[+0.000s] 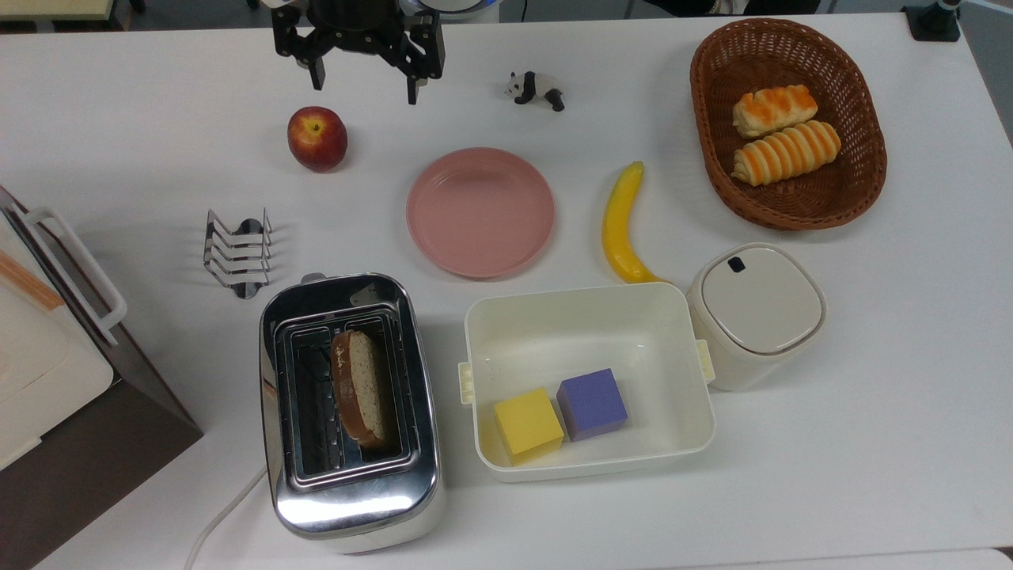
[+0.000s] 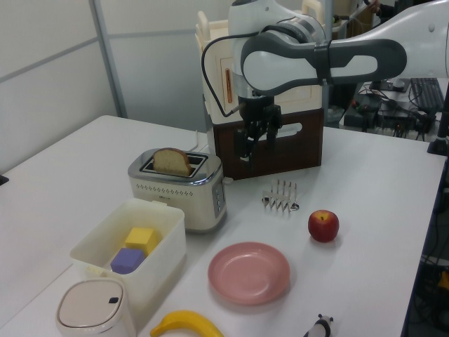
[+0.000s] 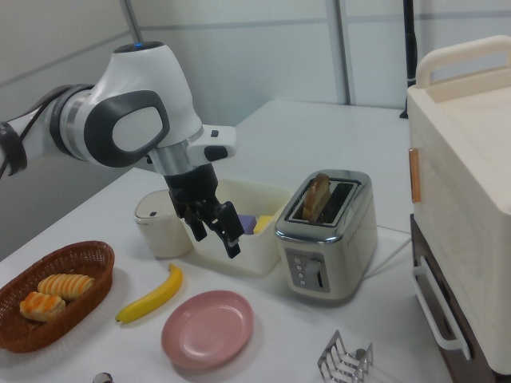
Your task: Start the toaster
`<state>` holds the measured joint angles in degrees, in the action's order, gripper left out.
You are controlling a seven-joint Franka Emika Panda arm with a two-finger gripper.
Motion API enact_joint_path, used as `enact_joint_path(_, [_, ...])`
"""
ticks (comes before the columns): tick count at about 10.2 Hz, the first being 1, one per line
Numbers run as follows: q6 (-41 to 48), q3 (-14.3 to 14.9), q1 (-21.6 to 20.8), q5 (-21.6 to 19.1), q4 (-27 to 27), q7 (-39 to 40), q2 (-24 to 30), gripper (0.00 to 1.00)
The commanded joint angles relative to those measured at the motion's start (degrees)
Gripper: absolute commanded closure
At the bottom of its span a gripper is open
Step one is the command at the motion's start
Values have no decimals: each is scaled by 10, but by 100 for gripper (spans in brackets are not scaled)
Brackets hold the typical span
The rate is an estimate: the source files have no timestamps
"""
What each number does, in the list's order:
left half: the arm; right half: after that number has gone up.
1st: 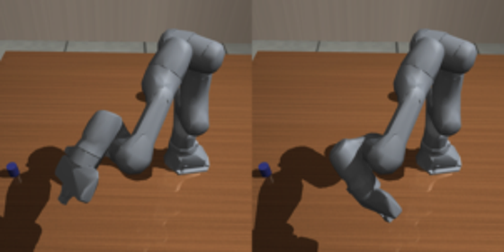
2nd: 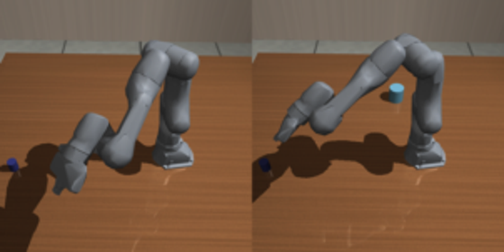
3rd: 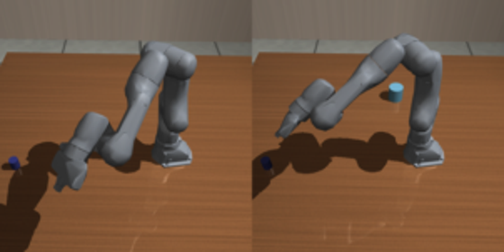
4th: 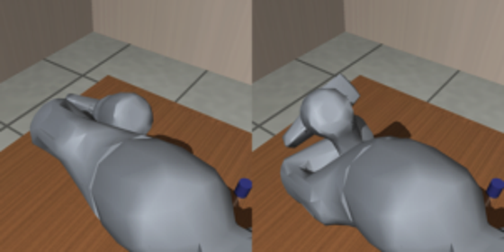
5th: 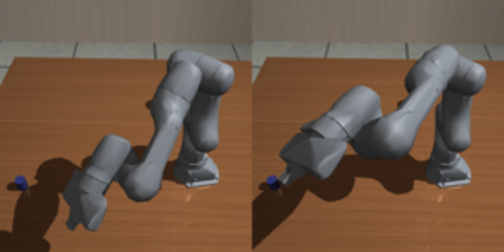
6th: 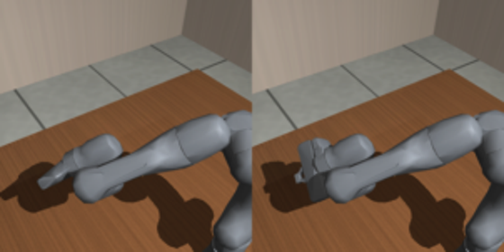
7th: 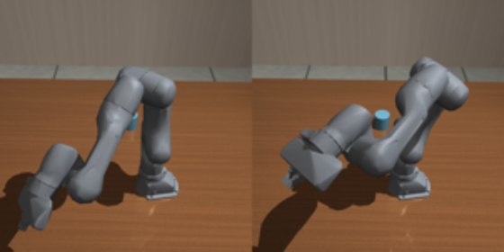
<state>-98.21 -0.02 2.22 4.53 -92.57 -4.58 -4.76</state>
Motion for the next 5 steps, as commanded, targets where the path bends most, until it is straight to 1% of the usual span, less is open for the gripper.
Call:
enact_joint_path(1, [9, -3, 6, -27, -15, 22, 18, 0])
enact_joint_path(5, [8, -4, 2, -27, -15, 22, 17, 0])
